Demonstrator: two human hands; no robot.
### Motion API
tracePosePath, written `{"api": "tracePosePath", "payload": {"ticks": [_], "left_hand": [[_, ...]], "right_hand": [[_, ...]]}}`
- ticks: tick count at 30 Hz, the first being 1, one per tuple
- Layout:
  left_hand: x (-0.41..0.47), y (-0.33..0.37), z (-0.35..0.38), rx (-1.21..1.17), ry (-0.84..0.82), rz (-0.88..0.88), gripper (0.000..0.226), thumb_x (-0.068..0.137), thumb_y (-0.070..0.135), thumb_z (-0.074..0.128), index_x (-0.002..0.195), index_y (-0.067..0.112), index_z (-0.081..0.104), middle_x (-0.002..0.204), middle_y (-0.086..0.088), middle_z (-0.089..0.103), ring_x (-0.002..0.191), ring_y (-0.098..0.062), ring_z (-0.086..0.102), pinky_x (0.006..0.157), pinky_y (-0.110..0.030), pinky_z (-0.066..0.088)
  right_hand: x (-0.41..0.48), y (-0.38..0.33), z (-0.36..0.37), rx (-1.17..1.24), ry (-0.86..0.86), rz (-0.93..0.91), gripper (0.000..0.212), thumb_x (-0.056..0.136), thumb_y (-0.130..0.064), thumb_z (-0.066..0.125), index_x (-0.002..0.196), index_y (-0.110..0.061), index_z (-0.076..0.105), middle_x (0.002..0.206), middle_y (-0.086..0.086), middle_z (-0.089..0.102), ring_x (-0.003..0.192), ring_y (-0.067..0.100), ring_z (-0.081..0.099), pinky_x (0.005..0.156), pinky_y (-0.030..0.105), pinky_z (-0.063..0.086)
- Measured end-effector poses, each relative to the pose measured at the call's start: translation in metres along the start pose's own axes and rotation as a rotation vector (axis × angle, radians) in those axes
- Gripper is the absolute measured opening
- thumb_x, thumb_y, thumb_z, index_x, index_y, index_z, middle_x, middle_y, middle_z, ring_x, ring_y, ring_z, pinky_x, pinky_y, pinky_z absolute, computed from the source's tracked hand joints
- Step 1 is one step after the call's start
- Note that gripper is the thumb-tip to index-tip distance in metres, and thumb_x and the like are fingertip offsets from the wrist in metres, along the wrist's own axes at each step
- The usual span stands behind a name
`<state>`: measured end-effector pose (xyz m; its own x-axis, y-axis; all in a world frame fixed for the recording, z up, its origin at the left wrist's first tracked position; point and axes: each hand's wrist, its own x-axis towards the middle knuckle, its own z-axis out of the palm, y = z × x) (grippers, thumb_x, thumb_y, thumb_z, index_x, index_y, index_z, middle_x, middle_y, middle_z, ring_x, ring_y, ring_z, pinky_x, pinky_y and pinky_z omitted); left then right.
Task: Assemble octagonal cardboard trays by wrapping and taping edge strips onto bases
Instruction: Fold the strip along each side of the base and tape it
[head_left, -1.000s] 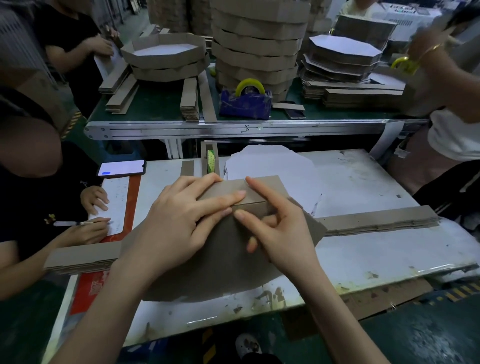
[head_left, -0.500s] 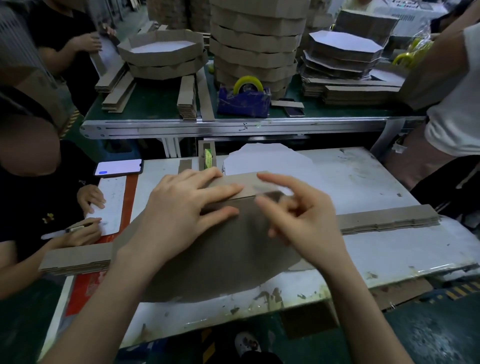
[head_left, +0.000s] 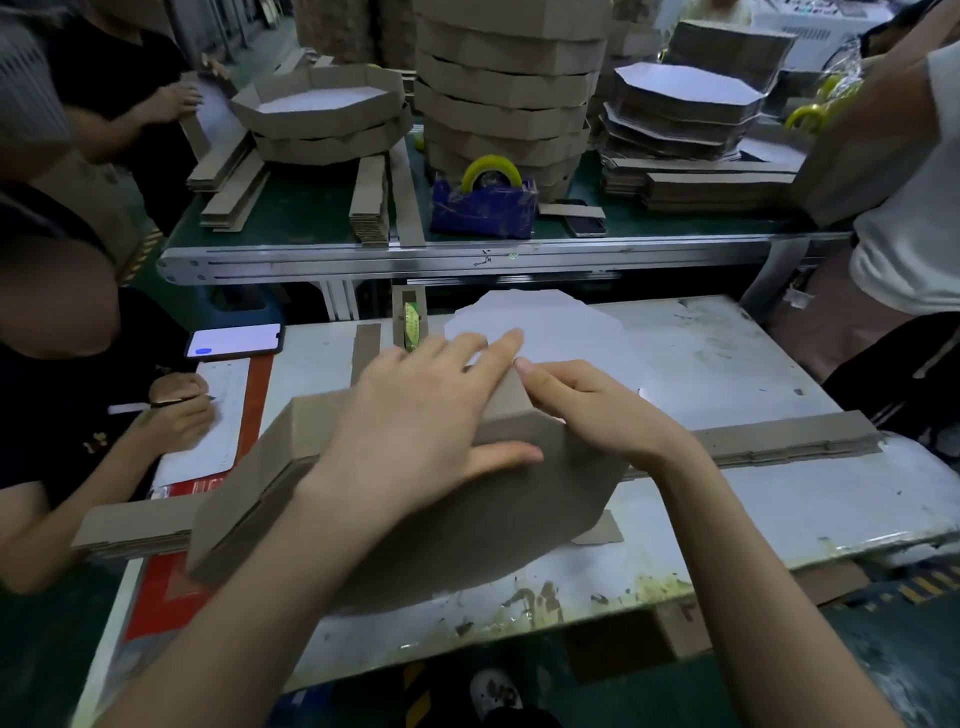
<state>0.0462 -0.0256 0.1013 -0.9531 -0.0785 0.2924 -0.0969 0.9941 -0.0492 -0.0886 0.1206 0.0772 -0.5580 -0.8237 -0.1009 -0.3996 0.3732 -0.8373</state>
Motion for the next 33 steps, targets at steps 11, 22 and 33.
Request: {"api": "tracePosePath", "payload": {"ticks": [11,22,33], "left_hand": [[-0.032,-0.039,-0.016,-0.279,0.133,-0.077,0.091,0.069,0.088,0.035,0.149,0.044,0.029,0.118,0.007,0.068,0.088,-0.016,0.064,0.059,-0.017,0.038],[-0.078,-0.052,0.035,-0.657,0.183,-0.229,0.086,0.071,0.078,0.053,0.147,0.049,0.025,0.123,0.026,0.046,0.100,0.013,0.045,0.077,-0.004,0.037],[-0.066,-0.046,0.031,-0.554,0.237,-0.074,0.063,0.087,0.072,0.042,0.143,0.044,0.037,0.121,0.015,0.049,0.107,0.004,0.041,0.079,-0.017,0.041]], "right_hand": [[-0.001,-0.023,-0.035,-0.017,-0.044,-0.077,0.035,0.082,-0.056,0.063,0.088,-0.022,0.073,0.075,-0.008,0.067,0.067,0.005,0.059,0.060,0.015,0.043],[0.002,-0.058,-0.014,-0.176,-0.017,-0.171,0.014,0.083,-0.033,0.078,0.089,-0.021,0.078,0.072,-0.007,0.070,0.054,0.001,0.054,0.052,0.011,0.042],[-0.003,-0.054,-0.002,-0.266,0.050,-0.062,0.028,0.087,-0.049,0.067,0.078,-0.024,0.076,0.071,-0.003,0.071,0.061,0.006,0.059,0.055,0.018,0.045]]}}
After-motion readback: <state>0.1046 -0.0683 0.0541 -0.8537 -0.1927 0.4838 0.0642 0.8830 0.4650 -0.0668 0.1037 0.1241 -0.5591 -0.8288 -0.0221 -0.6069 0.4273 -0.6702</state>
